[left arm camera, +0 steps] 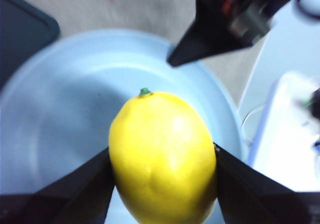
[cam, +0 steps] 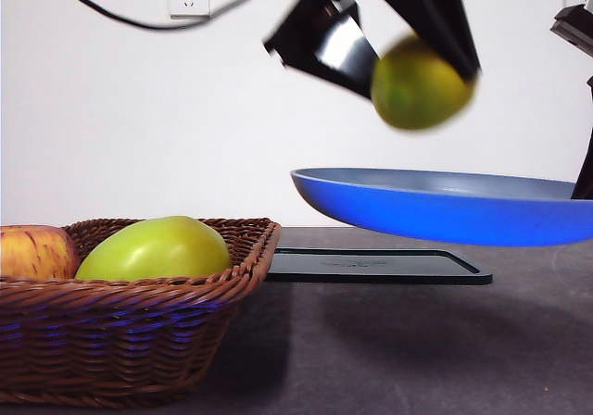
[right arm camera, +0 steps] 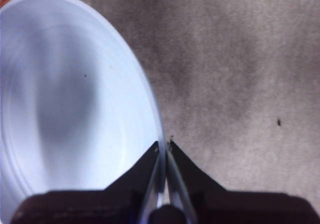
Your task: Take the lemon from the basket,put the lemon in the plate,hand out the plate
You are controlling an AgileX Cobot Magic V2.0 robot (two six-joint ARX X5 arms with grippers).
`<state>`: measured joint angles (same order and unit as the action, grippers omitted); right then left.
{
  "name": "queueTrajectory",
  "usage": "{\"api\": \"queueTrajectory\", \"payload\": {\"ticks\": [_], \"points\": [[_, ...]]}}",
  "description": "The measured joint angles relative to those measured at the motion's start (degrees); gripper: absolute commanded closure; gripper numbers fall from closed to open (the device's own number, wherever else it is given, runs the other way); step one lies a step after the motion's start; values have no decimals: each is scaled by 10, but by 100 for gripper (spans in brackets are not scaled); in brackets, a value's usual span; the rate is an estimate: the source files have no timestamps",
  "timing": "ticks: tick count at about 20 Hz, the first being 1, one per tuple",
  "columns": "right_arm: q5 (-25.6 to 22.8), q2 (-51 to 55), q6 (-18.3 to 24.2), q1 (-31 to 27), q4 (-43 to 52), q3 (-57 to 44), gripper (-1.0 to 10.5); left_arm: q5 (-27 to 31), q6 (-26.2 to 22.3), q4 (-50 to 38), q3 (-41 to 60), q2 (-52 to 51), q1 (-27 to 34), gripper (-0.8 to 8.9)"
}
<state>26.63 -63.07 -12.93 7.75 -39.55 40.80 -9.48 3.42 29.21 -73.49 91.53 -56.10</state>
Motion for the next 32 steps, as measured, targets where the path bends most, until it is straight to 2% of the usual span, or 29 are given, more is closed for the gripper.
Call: {"api": "queueTrajectory", "payload": {"ticks": [5,8,9,17,20,24,27,32], "points": [[0,0,0,15,0,0,943,4,0,1,0,49,-5,592],[0,0,0,20,0,0,943,3,0,8,0,62,-6,482],[0,0,0,20,0,0,943,3,0,7,0,61,-6,474],[-3,0,-17,20,0,0,944,3,6,9,0,49,-7,477],[-5,-4,-27,20,12,0,944,3,10,22,0,0,-1,477],[-17,-48,-33,19,13,20,944,4,11,81,0,-94,13,477],[-21,-100,-34,12,15,76,944,7,11,123,0,-170,20,477],[-21,-242,-30,-16,17,209,944,7,11,145,0,-270,20,477]]}}
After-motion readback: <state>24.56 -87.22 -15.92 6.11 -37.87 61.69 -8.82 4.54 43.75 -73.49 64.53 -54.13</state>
